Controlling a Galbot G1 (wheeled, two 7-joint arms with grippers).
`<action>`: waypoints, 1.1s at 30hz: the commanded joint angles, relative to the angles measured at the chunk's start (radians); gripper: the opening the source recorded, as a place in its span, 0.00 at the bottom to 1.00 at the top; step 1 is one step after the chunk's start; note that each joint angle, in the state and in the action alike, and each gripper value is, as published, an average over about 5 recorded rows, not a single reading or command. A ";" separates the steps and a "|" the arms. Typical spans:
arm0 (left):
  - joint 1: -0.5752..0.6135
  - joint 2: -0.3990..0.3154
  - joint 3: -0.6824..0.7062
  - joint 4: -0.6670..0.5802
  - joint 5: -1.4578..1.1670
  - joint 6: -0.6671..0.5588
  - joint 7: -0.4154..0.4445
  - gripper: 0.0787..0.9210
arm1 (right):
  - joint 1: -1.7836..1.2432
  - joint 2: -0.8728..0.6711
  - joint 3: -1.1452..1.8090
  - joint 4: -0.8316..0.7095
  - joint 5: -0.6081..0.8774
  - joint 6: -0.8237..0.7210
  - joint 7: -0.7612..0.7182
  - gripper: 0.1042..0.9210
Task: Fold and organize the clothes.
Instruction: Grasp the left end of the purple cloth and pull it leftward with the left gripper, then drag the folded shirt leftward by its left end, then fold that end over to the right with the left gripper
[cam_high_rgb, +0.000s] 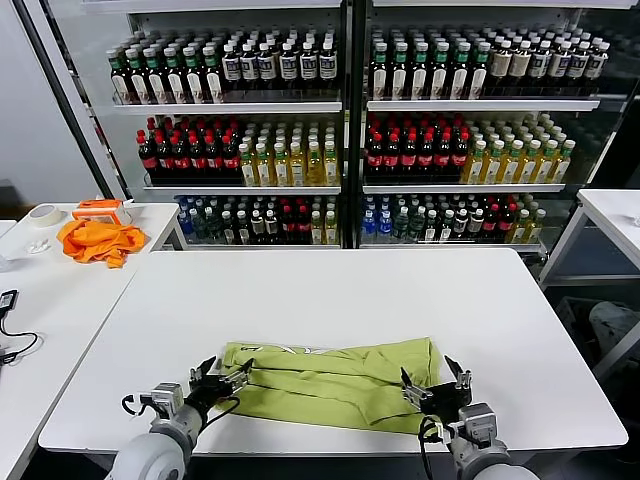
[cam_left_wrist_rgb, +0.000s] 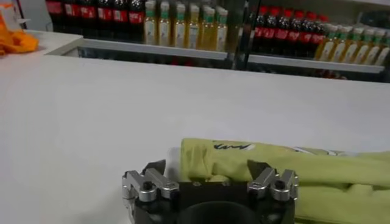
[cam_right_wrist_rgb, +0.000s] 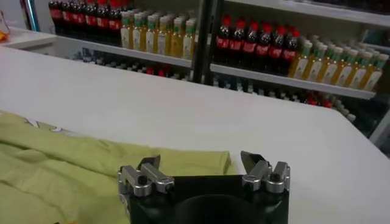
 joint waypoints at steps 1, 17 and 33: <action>-0.001 -0.022 0.043 0.027 0.003 -0.019 -0.085 0.80 | -0.033 0.005 0.014 0.023 -0.043 0.008 0.004 0.88; 0.011 0.002 0.010 0.015 0.267 0.043 0.014 0.23 | -0.013 -0.012 -0.003 0.032 -0.048 -0.012 0.005 0.88; 0.188 0.087 -0.479 -0.074 0.578 0.131 0.198 0.03 | 0.062 -0.032 -0.040 0.016 -0.045 -0.013 -0.007 0.88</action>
